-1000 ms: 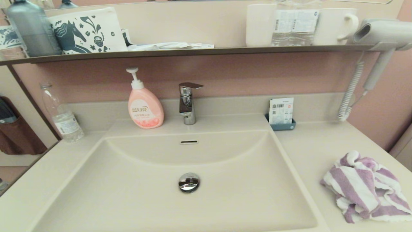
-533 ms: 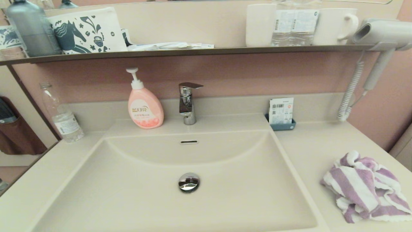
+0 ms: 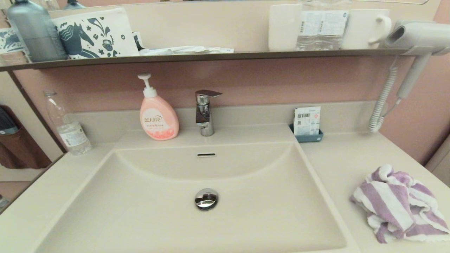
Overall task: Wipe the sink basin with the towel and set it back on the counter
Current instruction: Pick up the cloth
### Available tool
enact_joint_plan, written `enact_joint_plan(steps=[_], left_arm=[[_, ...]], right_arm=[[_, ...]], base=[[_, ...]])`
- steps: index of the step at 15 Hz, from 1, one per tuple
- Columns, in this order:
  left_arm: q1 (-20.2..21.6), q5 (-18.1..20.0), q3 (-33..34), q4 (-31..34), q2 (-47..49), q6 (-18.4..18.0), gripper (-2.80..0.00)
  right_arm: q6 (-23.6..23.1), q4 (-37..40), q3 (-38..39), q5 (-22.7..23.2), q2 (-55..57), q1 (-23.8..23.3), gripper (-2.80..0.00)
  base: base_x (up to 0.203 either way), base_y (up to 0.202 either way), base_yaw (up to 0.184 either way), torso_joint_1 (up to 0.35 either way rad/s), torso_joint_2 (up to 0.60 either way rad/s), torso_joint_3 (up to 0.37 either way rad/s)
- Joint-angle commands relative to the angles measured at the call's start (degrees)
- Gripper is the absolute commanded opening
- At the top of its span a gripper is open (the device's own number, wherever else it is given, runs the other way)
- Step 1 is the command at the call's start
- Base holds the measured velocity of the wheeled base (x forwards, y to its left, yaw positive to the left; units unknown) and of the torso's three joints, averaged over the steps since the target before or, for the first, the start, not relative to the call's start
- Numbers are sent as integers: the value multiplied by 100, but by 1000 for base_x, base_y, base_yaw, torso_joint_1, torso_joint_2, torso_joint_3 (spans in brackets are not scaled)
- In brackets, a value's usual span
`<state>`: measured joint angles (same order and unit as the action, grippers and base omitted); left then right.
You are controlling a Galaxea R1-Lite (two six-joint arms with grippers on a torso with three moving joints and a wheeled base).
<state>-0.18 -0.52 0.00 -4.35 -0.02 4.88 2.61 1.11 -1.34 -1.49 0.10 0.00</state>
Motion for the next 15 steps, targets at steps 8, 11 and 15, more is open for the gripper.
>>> enact_joint_plan(steps=[8, 11, 15], left_arm=[[1, 0, 0, -4, 11, 5, -280], [1, 0, 0, -4, 11, 5, -280], [1, 0, 0, -4, 11, 5, -280]], right_arm=[[262, 846, -2219, -430, 2718, -4, -280], [779, 1679, -3771, -554, 4637, -3, -280], [1502, 3832, -6246, -487, 7127, 57, -280]], base=[[0, 0, 0, 0, 0, 0], [0, 0, 0, 0, 0, 0], [0, 0, 0, 0, 0, 0]])
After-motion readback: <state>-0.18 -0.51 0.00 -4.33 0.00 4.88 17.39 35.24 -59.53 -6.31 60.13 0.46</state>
